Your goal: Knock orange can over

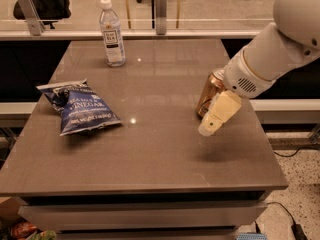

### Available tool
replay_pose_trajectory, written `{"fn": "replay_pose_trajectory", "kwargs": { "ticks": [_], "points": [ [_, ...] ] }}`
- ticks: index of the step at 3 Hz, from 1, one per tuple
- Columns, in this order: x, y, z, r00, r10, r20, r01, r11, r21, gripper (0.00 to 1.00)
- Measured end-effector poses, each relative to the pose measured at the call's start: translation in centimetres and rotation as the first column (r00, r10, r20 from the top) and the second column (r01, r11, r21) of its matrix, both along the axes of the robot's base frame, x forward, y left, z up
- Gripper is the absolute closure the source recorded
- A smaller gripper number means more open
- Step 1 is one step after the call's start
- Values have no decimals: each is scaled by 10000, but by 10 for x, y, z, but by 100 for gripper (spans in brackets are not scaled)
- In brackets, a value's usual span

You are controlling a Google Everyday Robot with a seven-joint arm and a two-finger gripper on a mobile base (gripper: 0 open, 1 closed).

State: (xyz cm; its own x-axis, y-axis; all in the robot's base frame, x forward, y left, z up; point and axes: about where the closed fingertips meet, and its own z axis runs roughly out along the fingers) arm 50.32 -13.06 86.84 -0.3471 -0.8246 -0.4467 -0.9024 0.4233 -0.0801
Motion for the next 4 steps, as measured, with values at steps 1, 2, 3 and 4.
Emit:
{"fn": "replay_pose_trajectory", "kwargs": {
  "ticks": [1,2,3,4],
  "points": [
    [0,0,4,10000,-4,-2,4,10000,0,0],
    [14,-15,5,9986,-491,201,486,9985,235,0],
    [23,-29,16,9953,-814,516,792,9959,434,0],
    [27,-37,26,9925,-953,761,912,9943,552,0]
  ]
}}
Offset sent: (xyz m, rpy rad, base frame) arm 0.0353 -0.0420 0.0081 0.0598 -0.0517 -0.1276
